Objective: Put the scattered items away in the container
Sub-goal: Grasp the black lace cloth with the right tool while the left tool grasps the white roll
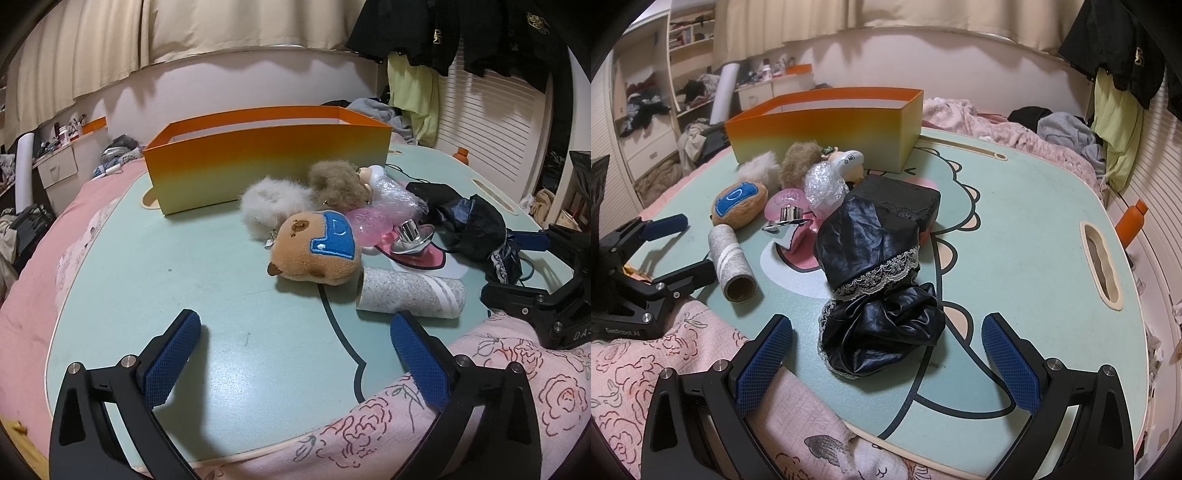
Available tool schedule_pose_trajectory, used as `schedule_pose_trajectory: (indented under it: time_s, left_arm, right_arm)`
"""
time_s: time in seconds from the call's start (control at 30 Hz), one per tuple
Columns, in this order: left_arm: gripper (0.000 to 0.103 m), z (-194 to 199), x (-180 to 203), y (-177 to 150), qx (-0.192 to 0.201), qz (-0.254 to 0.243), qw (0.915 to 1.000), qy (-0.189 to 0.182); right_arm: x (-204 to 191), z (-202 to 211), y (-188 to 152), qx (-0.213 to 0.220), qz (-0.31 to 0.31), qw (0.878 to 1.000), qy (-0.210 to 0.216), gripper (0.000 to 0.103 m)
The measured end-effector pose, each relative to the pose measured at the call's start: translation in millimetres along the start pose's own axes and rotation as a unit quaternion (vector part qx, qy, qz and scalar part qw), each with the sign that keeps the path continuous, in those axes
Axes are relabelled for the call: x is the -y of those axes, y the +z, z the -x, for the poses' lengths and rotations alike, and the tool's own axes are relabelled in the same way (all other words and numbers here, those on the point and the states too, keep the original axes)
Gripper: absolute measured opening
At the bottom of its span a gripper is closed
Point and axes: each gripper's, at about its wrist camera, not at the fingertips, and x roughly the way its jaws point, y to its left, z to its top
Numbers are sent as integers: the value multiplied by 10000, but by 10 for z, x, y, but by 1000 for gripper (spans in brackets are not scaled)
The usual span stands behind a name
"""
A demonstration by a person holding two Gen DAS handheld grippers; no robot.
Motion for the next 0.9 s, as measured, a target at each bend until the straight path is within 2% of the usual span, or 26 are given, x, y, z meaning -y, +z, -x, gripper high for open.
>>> schedule_pose_trajectory:
  time_s: [0.17, 0.33, 0.47, 0.67, 0.73, 0.83, 0.9]
  left_arm:
    - [102, 11, -6, -1, 1, -34, 9999, -117]
    - [102, 167, -5, 32, 300, -66, 9983, -502]
    - [102, 260, 91, 58, 437, -276, 9948, -874]
    - [98, 177, 131, 104, 265, -299, 9941, -1011]
    - [88, 172, 143, 90, 236, -303, 9936, -1066]
    - [80, 198, 191, 76, 283, -392, 9924, -1132]
    - [74, 209, 215, 77, 305, -442, 9915, -1184]
  right_arm:
    - [7, 12, -12, 84, -46, 9999, -42, 103]
    - [48, 128, -29, 375, -180, 9991, -55, 102]
    - [31, 201, 5, 552, -139, 9984, -5, 102]
    - [4, 156, 121, 533, 47, 9986, -56, 102]
    - [17, 128, 136, 516, 46, 9986, -50, 102]
    - [36, 107, 149, 513, 0, 9987, 40, 99]
    - [46, 89, 148, 494, -16, 9987, 95, 88]
